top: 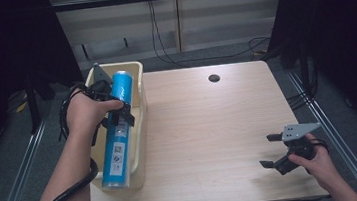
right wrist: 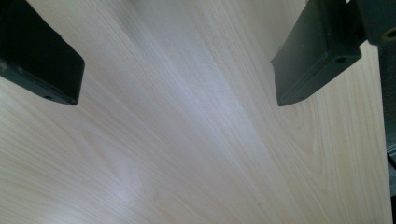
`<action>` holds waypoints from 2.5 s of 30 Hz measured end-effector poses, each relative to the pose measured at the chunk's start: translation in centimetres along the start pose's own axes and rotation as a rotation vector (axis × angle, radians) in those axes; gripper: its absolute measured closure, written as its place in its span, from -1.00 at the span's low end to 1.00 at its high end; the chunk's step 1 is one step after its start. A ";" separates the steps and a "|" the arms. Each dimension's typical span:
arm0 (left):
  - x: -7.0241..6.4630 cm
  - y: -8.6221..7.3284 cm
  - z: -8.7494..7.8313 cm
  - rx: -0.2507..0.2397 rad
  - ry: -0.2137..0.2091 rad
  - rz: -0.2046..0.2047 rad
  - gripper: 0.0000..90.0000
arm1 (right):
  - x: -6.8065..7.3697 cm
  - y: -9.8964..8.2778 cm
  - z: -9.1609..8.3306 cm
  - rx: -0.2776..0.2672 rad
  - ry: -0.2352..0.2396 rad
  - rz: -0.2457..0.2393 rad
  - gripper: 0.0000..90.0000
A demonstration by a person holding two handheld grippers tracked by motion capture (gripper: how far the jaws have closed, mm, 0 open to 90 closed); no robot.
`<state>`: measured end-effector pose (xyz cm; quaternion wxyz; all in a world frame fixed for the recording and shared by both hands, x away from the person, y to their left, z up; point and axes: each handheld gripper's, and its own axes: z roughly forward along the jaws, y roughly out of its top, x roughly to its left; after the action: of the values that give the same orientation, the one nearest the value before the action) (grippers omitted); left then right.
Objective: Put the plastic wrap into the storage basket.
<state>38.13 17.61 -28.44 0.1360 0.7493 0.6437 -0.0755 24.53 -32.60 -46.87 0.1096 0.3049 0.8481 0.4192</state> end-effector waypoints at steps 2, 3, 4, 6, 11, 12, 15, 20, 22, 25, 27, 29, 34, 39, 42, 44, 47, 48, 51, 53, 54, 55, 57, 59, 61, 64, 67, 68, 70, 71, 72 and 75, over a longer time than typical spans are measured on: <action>0.3 0.1 0.2 0.002 0.002 -0.018 -0.29 | 0.0 0.0 0.1 0.000 0.000 -0.002 -0.96; 0.4 0.1 0.3 0.003 0.012 -0.025 -0.29 | 0.0 0.0 0.1 0.002 0.000 -0.003 -0.96; 0.4 0.1 0.3 0.003 0.012 -0.025 -0.29 | 0.0 0.0 0.1 0.002 0.000 -0.003 -0.96; 0.6 0.2 0.6 0.000 0.020 -0.038 -0.29 | 0.1 0.0 0.1 0.002 0.004 -0.004 -0.96; 0.7 0.4 1.1 0.007 0.025 -0.057 -0.29 | 0.1 0.0 0.1 0.002 0.004 -0.005 -0.96; 0.8 0.4 1.3 0.012 0.022 -0.061 -0.29 | 0.1 0.0 0.1 0.002 0.004 -0.004 -0.96; 1.0 0.6 1.9 0.015 0.042 -0.108 -0.29 | 0.1 0.0 0.2 0.002 0.003 -0.008 -0.96; 1.4 0.6 2.6 0.017 0.035 -0.131 -0.29 | 0.1 0.0 0.2 0.002 0.005 -0.007 -0.96; 1.4 0.7 2.9 0.014 0.035 -0.135 -0.29 | 0.1 0.0 0.2 0.004 -0.002 -0.010 -0.96; 1.3 0.7 3.3 0.014 0.049 -0.140 -0.29 | 0.2 0.0 0.2 0.009 0.006 -0.009 -0.96; 1.3 0.8 3.5 0.019 0.042 -0.137 -0.29 | 0.2 0.0 0.2 0.005 0.006 -0.010 -0.96; 1.3 0.8 3.7 0.024 0.041 -0.142 -0.29 | 0.1 0.0 0.2 0.003 0.007 -0.012 -0.96; 1.4 0.9 4.3 0.030 0.042 -0.143 -0.29 | 0.2 0.0 0.3 0.008 0.011 -0.014 -0.96; 1.7 1.1 4.8 0.036 0.046 -0.155 -0.29 | 0.1 0.0 0.2 0.010 0.004 -0.016 -0.96; 1.8 1.1 5.2 0.034 0.051 -0.167 -0.29 | 0.1 -0.1 0.2 0.012 0.006 -0.015 -0.96; 1.8 1.2 5.3 0.045 0.057 -0.166 -0.29 | 0.1 -0.1 0.3 0.011 0.013 -0.016 -0.96; 1.9 1.4 5.7 0.048 0.058 -0.162 -0.29 | 0.1 -0.1 0.3 0.014 0.008 -0.014 -0.96; 1.9 1.5 5.7 0.053 0.054 -0.173 -0.29 | 0.2 -0.1 0.4 0.018 0.010 -0.016 -0.96; 2.2 1.7 6.0 0.063 0.048 -0.164 -0.29 | 0.1 -0.1 0.4 0.017 0.012 -0.018 -0.96; 2.3 1.8 6.2 0.069 0.051 -0.163 -0.29 | 0.1 -0.1 0.4 0.017 0.012 -0.017 -0.96; 2.2 1.8 6.5 0.050 0.058 -0.189 -0.29 | 0.1 -0.1 0.4 0.019 0.014 -0.018 -0.96; 2.4 2.0 6.5 0.062 0.062 -0.169 -0.29 | 0.0 -0.2 0.4 0.019 0.010 -0.021 -0.96; 2.6 2.1 6.8 0.078 0.061 -0.166 -0.29 | 0.0 -0.2 0.4 0.019 0.011 -0.020 -0.96; 2.6 2.1 7.1 0.080 0.062 -0.171 -0.29 | 0.0 -0.2 0.4 0.021 0.013 -0.017 -0.96; 2.5 2.2 7.5 0.073 0.067 -0.194 -0.29 | 0.0 -0.2 0.5 0.024 0.012 -0.020 -0.96; 2.6 2.4 7.5 0.078 0.069 -0.186 -0.29 | 0.0 -0.2 0.6 0.025 0.016 -0.021 -0.96; 2.7 2.4 7.6 0.081 0.061 -0.195 -0.29 | 0.0 -0.2 0.6 0.025 0.017 -0.020 -0.96; 2.7 2.4 7.7 0.079 0.067 -0.191 -0.29 | 0.0 -0.2 0.6 0.024 0.014 -0.020 -0.96; 2.8 2.4 7.9 0.080 0.072 -0.182 -0.29 | 0.0 -0.2 0.6 0.027 0.019 -0.019 -0.96; 2.8 2.4 7.9 0.080 0.072 -0.182 -0.29 | 0.0 -0.2 0.6 0.026 0.019 -0.022 -0.96; 2.7 2.4 8.1 0.075 0.074 -0.194 -0.29 | 0.0 -0.2 0.6 0.026 0.019 -0.022 -0.96; 2.8 2.6 8.1 0.102 0.065 -0.184 -0.29 | 0.0 -0.2 0.6 0.026 0.017 -0.021 -0.96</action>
<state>41.63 17.48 -36.70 0.0689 0.6951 0.7092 -0.0960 24.67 -32.28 -47.44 0.1027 0.2936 0.8576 0.4096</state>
